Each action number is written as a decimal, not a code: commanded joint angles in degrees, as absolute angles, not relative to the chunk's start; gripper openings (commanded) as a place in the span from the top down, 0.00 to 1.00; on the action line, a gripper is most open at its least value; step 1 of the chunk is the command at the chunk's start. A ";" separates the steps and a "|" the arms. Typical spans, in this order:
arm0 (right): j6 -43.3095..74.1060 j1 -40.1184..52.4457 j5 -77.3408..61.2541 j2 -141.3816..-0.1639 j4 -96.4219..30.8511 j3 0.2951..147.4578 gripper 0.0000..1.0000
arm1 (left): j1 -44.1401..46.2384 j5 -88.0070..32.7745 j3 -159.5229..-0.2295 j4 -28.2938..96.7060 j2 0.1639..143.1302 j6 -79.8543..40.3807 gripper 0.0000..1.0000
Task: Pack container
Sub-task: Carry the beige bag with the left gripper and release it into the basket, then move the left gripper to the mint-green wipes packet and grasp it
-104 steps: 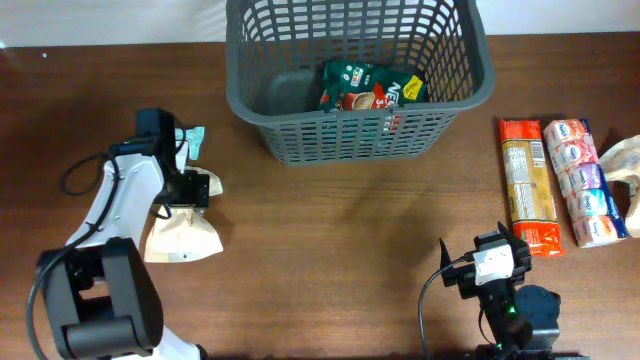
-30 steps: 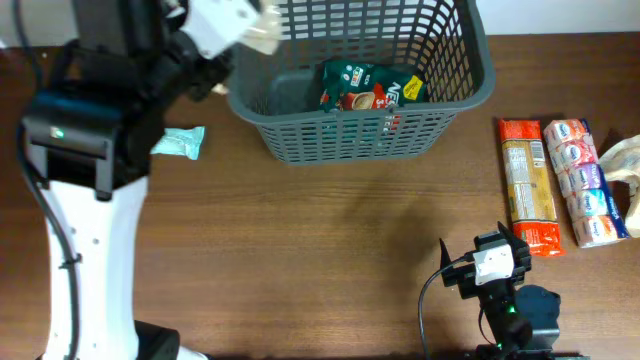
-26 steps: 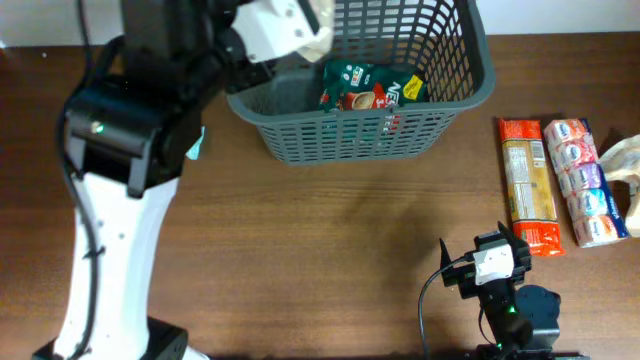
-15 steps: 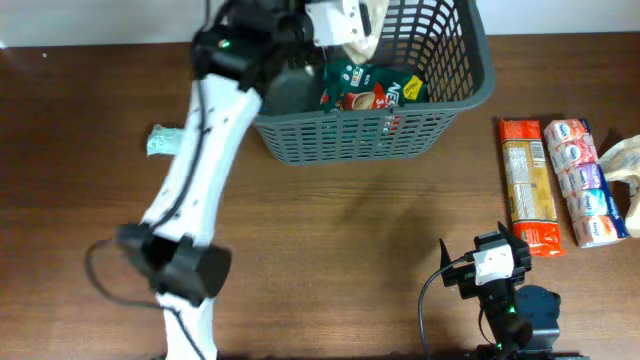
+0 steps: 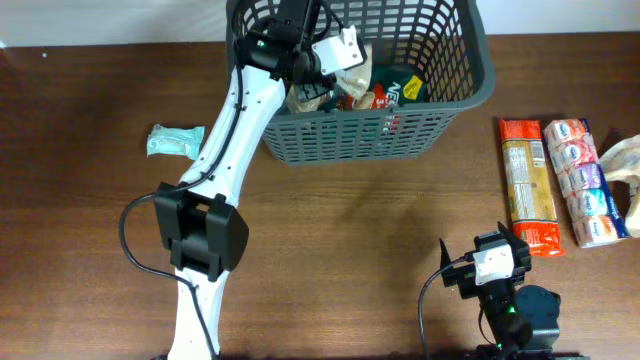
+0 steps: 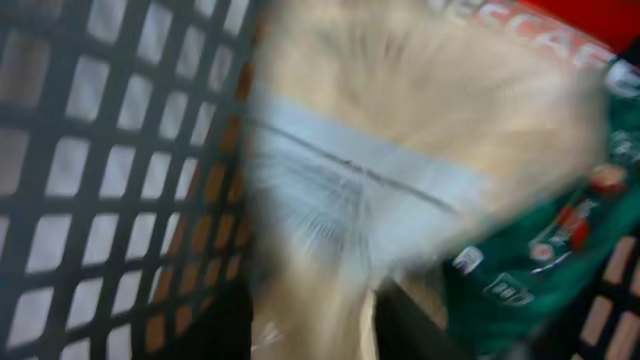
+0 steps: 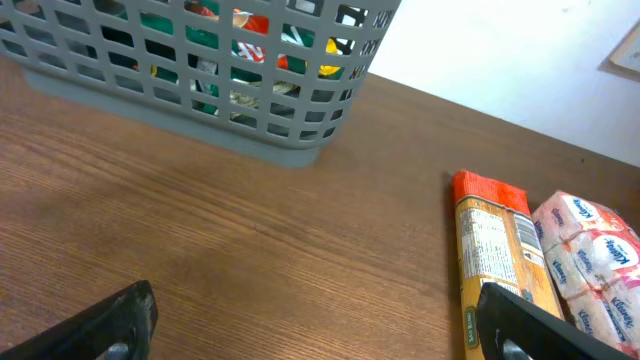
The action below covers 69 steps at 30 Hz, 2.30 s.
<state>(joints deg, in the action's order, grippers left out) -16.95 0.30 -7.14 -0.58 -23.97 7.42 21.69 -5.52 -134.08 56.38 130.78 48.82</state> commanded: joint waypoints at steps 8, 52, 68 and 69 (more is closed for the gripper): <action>-17.08 -0.08 -7.05 -0.21 -24.05 7.03 0.01 | 20.01 10.98 -138.39 58.33 118.41 32.88 0.32; -17.06 -0.08 -7.05 -0.21 -24.05 7.03 0.01 | -5.80 2.59 -113.71 63.11 130.56 -53.41 0.17; -17.08 -0.08 -7.05 -0.21 -24.05 7.03 0.01 | -6.17 12.78 -113.60 57.67 133.40 -54.48 0.16; -17.08 -0.08 -7.05 -0.21 -24.05 7.03 0.01 | -6.17 12.34 -113.60 57.91 134.19 -54.54 0.16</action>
